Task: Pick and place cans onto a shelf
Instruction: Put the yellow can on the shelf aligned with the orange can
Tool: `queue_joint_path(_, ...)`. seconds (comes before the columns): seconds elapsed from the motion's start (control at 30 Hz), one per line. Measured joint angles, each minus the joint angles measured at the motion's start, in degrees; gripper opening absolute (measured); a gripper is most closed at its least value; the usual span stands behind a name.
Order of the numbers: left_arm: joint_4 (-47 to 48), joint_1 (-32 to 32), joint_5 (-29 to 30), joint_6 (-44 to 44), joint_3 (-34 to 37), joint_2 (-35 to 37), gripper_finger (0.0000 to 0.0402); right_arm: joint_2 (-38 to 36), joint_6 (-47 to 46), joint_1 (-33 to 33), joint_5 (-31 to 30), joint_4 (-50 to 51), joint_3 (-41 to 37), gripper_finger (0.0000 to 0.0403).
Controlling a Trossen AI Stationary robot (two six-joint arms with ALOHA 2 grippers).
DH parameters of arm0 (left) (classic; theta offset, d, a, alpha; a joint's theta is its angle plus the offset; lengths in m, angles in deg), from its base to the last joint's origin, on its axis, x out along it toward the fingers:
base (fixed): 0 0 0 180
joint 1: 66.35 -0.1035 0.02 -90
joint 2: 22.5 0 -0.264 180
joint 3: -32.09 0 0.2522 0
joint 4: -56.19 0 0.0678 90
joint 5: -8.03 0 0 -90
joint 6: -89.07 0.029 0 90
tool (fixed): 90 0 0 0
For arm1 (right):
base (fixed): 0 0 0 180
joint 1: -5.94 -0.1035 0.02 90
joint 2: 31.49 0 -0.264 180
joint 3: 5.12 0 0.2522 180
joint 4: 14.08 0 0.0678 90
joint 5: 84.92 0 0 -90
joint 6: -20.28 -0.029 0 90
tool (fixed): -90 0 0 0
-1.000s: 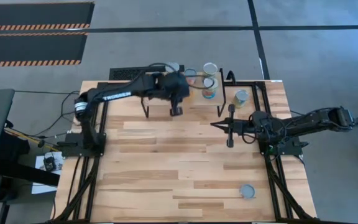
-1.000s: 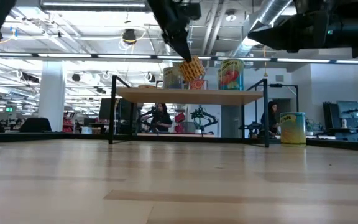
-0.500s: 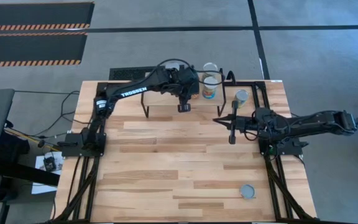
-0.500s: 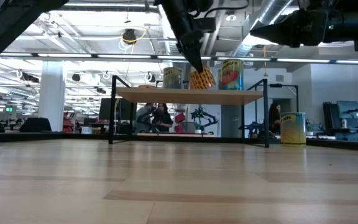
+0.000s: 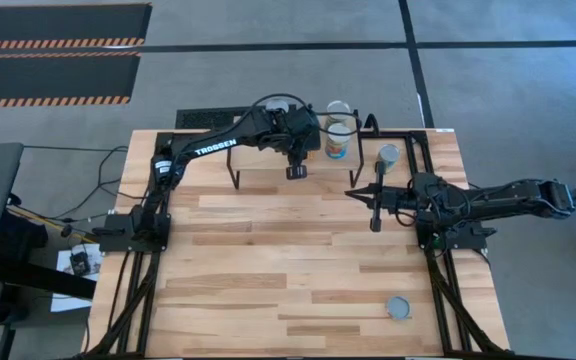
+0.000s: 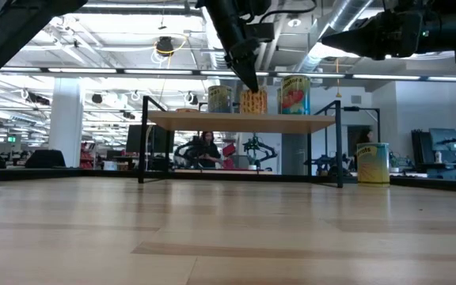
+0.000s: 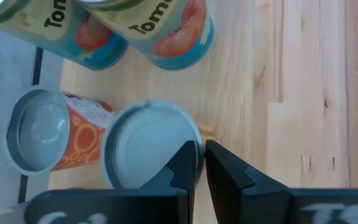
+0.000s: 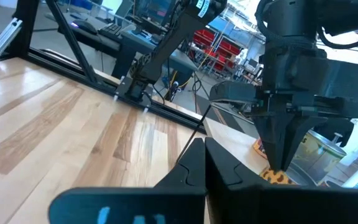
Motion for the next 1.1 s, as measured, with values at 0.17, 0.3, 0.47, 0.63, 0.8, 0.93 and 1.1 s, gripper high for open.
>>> queue_joint_path(0.17,0.0,-0.1,2.1,0.4,0.0,0.0,0.0026,0.0,0.0,0.0,0.0,0.0,0.0,0.001)
queue_joint_path(0.3,-1.5,-0.1,2.1,1.4,0.0,0.0,0.0026,0.0,0.0,0.0,0.0,0.0,0.0,0.001)
queue_joint_path(0.47,-2.6,-0.1,1.1,2.6,0.0,0.0,0.0018,0.0,0.0,0.0,0.0,0.0,-0.1,0.001)
queue_joint_path(0.63,-3.0,-0.1,1.8,3.4,0.0,0.0,0.0006,0.0,0.0,0.0,0.0,0.1,-0.1,0.001)
queue_joint_path(0.8,-0.9,0.0,6.5,3.4,-1.4,1.4,0.0001,0.0,0.0,0.0,0.0,0.7,-0.1,0.001)
queue_joint_path(0.93,4.4,-0.4,7.3,-0.3,-1.6,2.6,0.0,0.0,0.1,0.0,-0.1,1.3,-0.1,0.001)
queue_joint_path(1.1,7.6,-1.0,8.9,-3.9,0.9,2.7,0.0,0.0,0.1,0.0,-0.1,1.5,-0.1,0.001)
